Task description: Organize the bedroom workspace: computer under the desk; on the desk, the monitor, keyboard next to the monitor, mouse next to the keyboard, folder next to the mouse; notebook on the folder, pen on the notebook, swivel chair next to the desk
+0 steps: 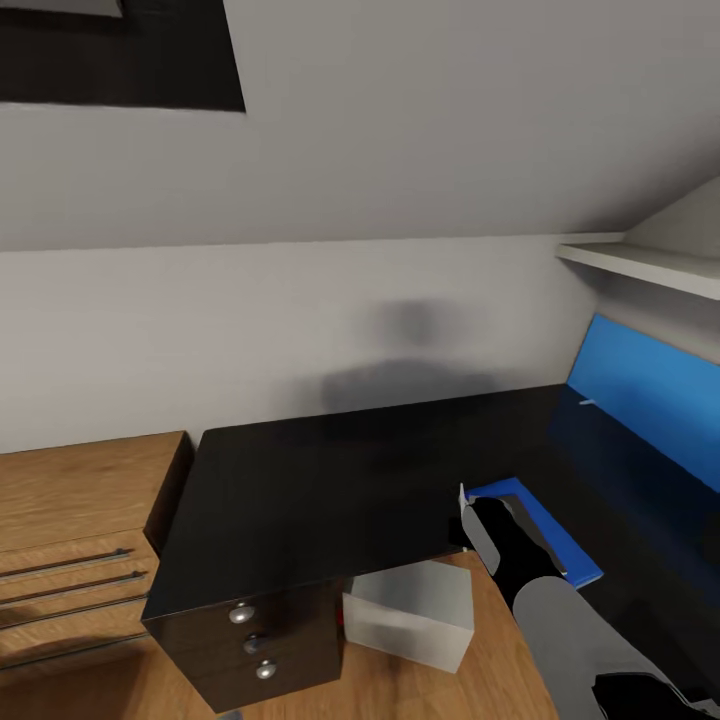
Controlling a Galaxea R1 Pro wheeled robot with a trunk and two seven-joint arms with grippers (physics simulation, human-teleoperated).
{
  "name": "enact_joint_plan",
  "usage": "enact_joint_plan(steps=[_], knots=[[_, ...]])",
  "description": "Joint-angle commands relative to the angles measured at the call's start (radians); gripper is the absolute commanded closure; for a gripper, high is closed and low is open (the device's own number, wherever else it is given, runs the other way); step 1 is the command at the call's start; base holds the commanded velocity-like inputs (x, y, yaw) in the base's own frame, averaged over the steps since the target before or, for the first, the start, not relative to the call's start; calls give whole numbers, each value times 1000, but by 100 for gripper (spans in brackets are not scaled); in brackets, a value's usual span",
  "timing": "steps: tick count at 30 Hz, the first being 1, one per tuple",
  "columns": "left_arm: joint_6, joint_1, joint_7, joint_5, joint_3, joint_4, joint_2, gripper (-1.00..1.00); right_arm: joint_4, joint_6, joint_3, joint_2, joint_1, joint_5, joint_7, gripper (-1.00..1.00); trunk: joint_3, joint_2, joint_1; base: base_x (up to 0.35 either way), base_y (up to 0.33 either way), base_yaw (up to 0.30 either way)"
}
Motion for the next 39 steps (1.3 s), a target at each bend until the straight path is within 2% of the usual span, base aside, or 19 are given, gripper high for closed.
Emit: enact_joint_plan(steps=[1, 27, 34, 39], knots=[[-3, -1, 0, 8, 0, 0, 0, -100, -1, 2, 1, 0, -1, -11, -8, 100, 2, 6, -4, 0, -1, 0], [-7, -1, 0, 9, 0, 0, 0, -100, -1, 2, -1, 0, -1, -11, -8, 100, 83, 188, -103, 0, 0, 0], [-9, -1, 0, 9, 0, 0, 0, -100, -10, 3, -2, -1, -1, -11, -7, 100, 83, 188, -103, 0, 0, 0], [-9, -1, 0, 9, 0, 0, 1, -100, -59, 10, -4, -4, 0, -12, -7, 100, 83, 188, -103, 0, 0, 0]])
